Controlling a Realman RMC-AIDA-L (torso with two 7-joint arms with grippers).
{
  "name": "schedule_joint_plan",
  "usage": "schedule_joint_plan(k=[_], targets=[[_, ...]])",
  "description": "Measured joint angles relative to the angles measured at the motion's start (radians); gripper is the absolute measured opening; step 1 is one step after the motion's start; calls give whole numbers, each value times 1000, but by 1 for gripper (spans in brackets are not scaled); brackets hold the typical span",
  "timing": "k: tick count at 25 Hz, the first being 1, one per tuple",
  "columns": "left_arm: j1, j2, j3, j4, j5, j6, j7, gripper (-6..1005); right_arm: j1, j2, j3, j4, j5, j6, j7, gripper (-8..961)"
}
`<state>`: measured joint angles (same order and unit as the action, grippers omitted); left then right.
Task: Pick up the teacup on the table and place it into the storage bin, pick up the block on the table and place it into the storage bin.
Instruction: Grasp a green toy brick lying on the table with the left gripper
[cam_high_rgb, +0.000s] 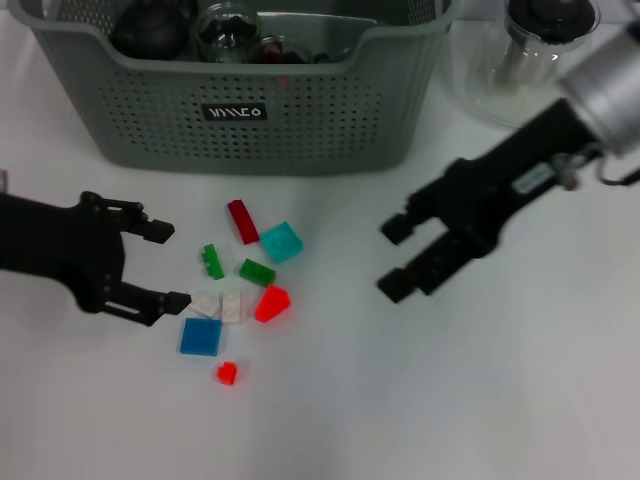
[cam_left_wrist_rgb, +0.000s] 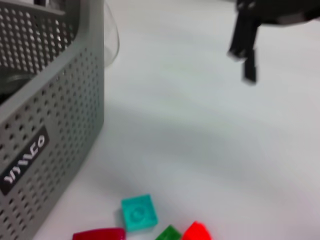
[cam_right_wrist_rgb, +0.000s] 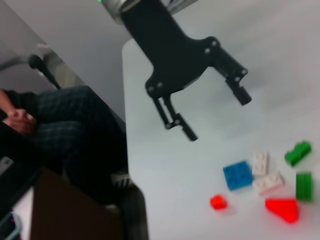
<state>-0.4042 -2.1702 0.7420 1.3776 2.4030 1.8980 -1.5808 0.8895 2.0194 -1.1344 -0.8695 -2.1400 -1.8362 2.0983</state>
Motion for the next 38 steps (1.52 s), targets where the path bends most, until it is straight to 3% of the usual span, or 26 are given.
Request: schedule_joint_plan(k=[7, 11, 17, 29, 38], targets=[[-101, -1, 240, -21, 179, -163, -212, 859, -69, -63, 59, -5, -3, -68, -3, 927], [-122, -1, 360, -30, 229, -240, -298, 860, -93, -79, 71, -12, -35, -65, -12, 928], [-140, -3, 474, -47, 264, -306, -396, 845, -98, -81, 90, -13, -97, -51, -44, 927], [-176, -3, 592, -137, 347, -433, -519, 786, -99, -74, 96, -3, -116, -29, -83, 927], [-176, -3, 607, -154, 363, -451, -533, 764, -94, -65, 94, -2, -132, -17, -89, 927]])
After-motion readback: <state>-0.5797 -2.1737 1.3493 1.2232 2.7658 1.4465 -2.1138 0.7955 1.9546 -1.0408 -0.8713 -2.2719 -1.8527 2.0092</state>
